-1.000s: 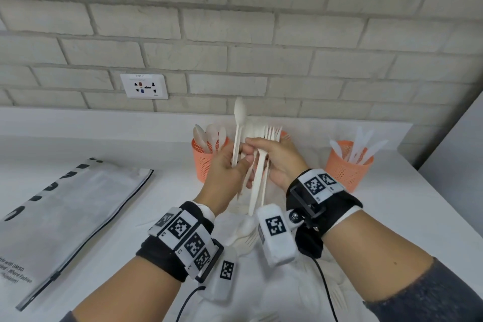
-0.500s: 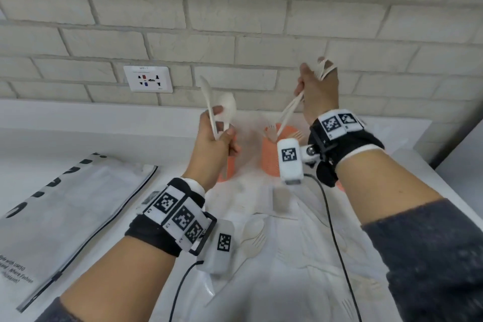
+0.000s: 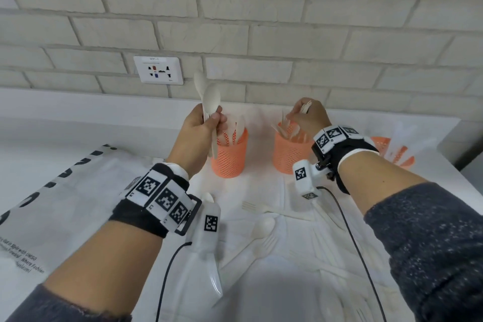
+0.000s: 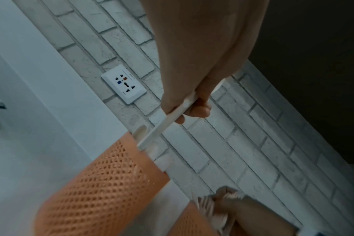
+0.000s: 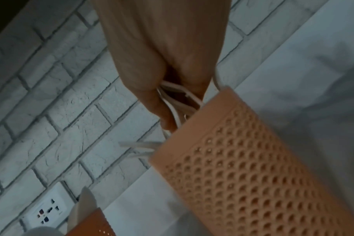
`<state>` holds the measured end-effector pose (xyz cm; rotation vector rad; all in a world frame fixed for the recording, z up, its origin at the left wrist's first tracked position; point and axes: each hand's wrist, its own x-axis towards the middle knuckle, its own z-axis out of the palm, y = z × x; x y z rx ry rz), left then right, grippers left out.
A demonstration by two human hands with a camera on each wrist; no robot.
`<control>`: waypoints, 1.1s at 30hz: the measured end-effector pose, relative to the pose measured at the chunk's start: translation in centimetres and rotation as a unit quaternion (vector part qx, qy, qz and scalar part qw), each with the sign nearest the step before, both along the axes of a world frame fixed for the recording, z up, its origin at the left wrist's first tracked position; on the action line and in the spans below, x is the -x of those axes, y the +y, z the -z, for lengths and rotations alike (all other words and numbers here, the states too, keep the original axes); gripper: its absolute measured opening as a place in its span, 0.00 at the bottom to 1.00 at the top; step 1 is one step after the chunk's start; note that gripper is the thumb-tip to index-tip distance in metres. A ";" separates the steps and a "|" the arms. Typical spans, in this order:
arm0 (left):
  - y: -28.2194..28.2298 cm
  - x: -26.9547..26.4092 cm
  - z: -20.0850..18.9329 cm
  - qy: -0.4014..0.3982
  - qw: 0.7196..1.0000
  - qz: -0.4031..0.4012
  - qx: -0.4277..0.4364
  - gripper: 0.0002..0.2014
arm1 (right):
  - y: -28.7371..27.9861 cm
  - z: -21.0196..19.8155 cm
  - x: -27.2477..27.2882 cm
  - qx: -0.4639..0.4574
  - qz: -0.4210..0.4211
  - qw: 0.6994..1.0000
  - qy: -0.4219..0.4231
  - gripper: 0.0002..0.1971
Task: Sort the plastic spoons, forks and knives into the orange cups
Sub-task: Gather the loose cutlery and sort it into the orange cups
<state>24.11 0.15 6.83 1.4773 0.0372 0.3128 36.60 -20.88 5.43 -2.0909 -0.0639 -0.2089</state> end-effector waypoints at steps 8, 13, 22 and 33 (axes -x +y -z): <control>-0.1 -3.9 -2.2 -0.055 0.996 -0.038 -0.059 0.10 | -0.8 -3.7 2.1 -0.035 -0.002 0.998 -0.050 0.37; -1.1 -5.7 0.1 0.000 0.990 -0.027 -0.139 0.05 | -2.1 -5.0 6.4 0.021 -0.003 0.981 -0.193 0.13; -1.8 -6.5 2.7 0.107 0.965 -0.051 -0.233 0.10 | -5.9 1.5 11.5 0.216 -0.160 0.958 0.100 0.07; -3.7 -0.8 -1.2 -0.186 0.906 -0.111 -0.364 0.20 | -7.4 4.3 13.9 0.447 -0.102 0.845 0.275 0.30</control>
